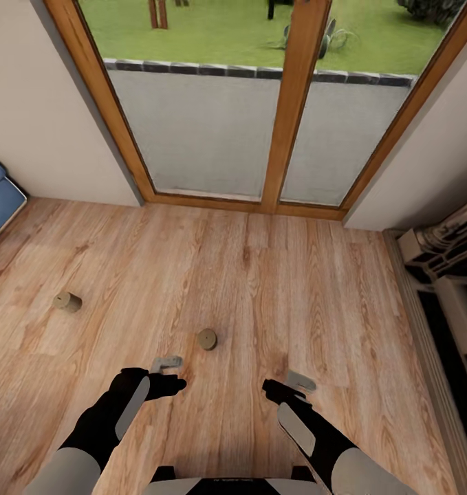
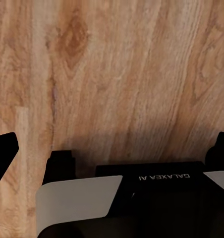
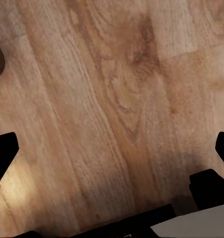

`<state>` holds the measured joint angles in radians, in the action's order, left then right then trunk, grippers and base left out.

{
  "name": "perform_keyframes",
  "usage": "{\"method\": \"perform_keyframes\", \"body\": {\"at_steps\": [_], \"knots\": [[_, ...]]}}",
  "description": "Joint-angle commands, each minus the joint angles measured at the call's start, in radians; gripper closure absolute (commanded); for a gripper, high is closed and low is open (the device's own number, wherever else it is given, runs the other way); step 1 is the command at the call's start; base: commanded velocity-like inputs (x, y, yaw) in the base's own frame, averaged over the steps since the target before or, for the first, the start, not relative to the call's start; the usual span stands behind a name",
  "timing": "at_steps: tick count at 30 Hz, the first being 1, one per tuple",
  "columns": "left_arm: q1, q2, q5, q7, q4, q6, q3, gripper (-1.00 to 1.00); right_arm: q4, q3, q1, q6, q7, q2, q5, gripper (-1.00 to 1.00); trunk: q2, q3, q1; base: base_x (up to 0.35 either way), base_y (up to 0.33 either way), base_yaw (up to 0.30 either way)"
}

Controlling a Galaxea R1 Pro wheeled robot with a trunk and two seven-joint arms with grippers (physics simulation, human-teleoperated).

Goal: Place each of the two pumpkins and all three candles from the living room inside a cabinet in the living room (use any cabinet), then make sure every cabinet is closed, and position the cauldron so it is next to a table in the living room.

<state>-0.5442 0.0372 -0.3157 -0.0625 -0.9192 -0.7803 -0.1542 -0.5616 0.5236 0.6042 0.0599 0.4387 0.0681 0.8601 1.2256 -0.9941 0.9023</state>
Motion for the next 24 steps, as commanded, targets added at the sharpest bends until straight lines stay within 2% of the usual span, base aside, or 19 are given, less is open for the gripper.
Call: {"method": "perform_keyframes", "body": {"at_steps": [1, 7, 10, 19, 24], "knots": [[0.000, 0.001, -0.008, -0.007, -0.001, -0.003, -0.003, -1.00, -0.011, 0.004, 0.002, 0.004, 0.006, -0.006, 0.003, -1.00, 0.000, 0.001, 0.000, 0.000, 0.000, 0.000], [0.000, 0.003, -0.009, -0.005, 0.000, -0.006, 0.000, -1.00, -0.025, 0.006, 0.006, -0.021, 0.002, -0.015, 0.000, -1.00, 0.000, 0.011, 0.000, 0.000, 0.000, 0.000], [0.000, 0.003, -0.010, -0.005, 0.000, -0.006, 0.013, -1.00, -0.025, 0.011, 0.007, -0.044, 0.001, -0.016, -0.002, -1.00, 0.000, 0.016, 0.000, 0.000, 0.000, 0.000], [0.000, 0.003, -0.019, -0.002, 0.000, -0.012, 0.042, -1.00, -0.029, 0.013, 0.008, -0.039, 0.003, -0.017, -0.024, -1.00, 0.000, 0.031, 0.000, 0.000, 0.000, 0.000], [0.000, 0.003, -0.021, 0.001, -0.001, -0.017, 0.046, -1.00, -0.029, 0.015, 0.008, -0.036, 0.003, -0.016, -0.031, -1.00, 0.000, 0.039, 0.000, 0.000, 0.000, 0.000]]}}
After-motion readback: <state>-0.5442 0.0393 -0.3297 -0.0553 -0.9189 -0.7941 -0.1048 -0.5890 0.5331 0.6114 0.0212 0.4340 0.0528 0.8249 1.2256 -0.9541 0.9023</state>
